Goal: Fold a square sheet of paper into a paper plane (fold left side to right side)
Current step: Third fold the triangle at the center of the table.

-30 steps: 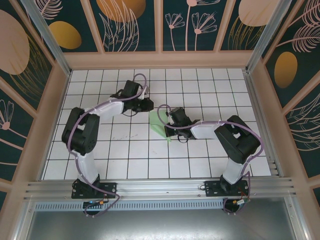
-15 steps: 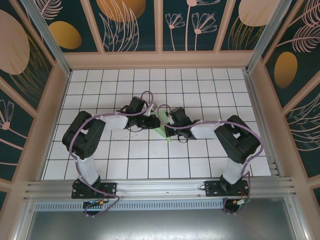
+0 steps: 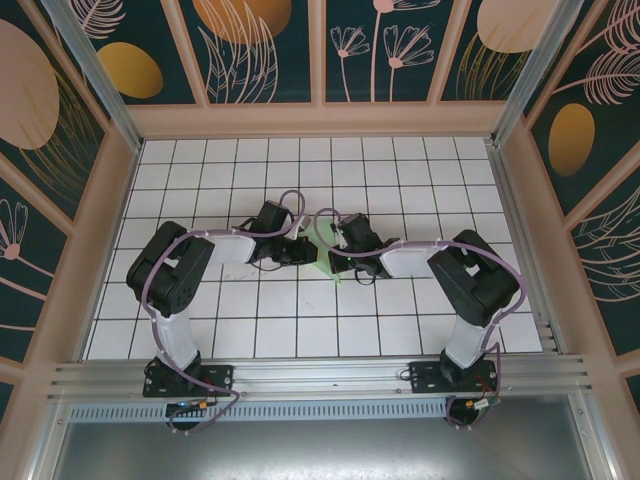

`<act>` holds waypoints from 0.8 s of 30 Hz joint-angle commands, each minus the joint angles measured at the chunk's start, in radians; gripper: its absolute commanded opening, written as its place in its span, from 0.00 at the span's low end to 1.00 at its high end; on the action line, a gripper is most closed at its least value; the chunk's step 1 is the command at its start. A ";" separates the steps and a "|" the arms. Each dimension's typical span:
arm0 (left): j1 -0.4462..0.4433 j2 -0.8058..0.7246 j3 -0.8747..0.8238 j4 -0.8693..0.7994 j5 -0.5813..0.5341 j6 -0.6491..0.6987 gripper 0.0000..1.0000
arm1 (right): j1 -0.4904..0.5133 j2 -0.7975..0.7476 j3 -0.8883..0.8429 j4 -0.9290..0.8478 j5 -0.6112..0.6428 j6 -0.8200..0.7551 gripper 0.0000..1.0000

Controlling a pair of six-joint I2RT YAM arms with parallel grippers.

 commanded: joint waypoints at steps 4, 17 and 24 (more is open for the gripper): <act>-0.002 0.018 -0.018 0.003 -0.034 -0.007 0.14 | 0.006 0.061 0.007 -0.096 0.013 -0.014 0.00; -0.001 0.025 -0.037 -0.027 -0.083 0.000 0.13 | 0.006 0.063 0.019 -0.104 0.019 -0.017 0.00; -0.001 0.054 -0.033 -0.069 -0.133 0.006 0.11 | -0.002 0.038 0.061 -0.111 0.018 -0.014 0.00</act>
